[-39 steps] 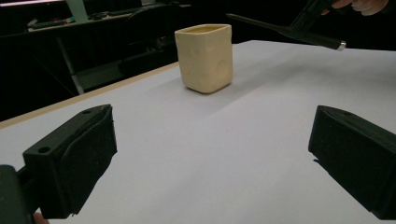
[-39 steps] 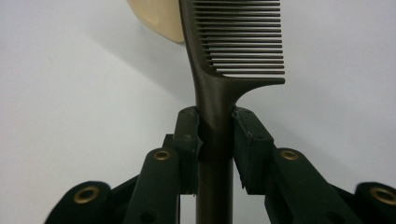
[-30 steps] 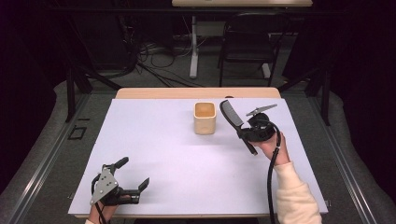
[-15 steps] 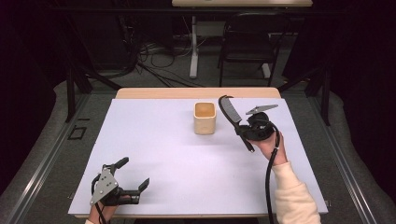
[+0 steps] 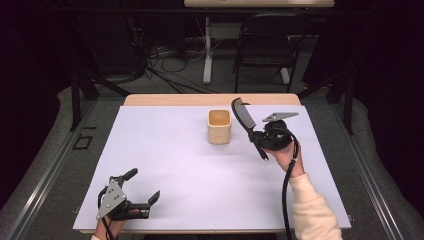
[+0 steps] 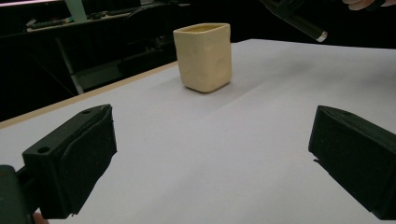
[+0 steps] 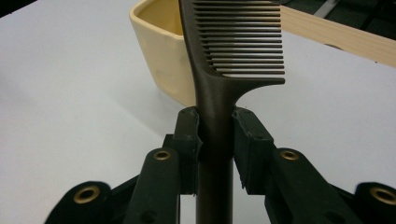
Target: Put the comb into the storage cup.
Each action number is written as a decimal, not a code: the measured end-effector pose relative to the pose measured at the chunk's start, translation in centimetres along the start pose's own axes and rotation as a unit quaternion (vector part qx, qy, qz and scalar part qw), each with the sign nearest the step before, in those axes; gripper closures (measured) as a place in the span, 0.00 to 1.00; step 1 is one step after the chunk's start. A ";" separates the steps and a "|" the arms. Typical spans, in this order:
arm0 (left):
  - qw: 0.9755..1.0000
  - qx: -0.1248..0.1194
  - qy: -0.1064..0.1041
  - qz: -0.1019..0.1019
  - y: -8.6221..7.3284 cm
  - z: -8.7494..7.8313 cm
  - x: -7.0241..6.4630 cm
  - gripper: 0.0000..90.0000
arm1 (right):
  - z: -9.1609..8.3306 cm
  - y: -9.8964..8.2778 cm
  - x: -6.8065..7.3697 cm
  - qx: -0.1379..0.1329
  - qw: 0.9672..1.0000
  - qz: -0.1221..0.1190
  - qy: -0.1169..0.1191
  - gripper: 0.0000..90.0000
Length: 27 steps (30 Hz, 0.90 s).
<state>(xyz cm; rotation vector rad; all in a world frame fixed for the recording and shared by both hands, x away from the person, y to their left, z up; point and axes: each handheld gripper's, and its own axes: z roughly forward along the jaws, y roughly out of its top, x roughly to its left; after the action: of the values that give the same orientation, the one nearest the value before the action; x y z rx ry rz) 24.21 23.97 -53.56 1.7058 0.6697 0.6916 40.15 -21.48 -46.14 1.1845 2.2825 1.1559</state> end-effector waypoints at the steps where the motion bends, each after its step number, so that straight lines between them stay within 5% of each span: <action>1: 1.000 0.001 0.000 0.000 0.0 0.0 0.0 0.01 | 0.0 0.0 0.0 -0.007 1.000 -0.001 0.002 0.80; 27: 1.000 0.000 0.002 0.000 0.0 0.0 0.0 0.01 | -0.2 0.8 1.0 -0.048 0.999 -0.013 0.002 0.80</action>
<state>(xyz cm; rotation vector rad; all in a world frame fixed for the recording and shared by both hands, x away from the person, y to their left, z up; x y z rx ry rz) 24.22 23.96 -53.57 1.7052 0.6738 0.6950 39.89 -20.51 -45.31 1.1139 2.2119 1.2454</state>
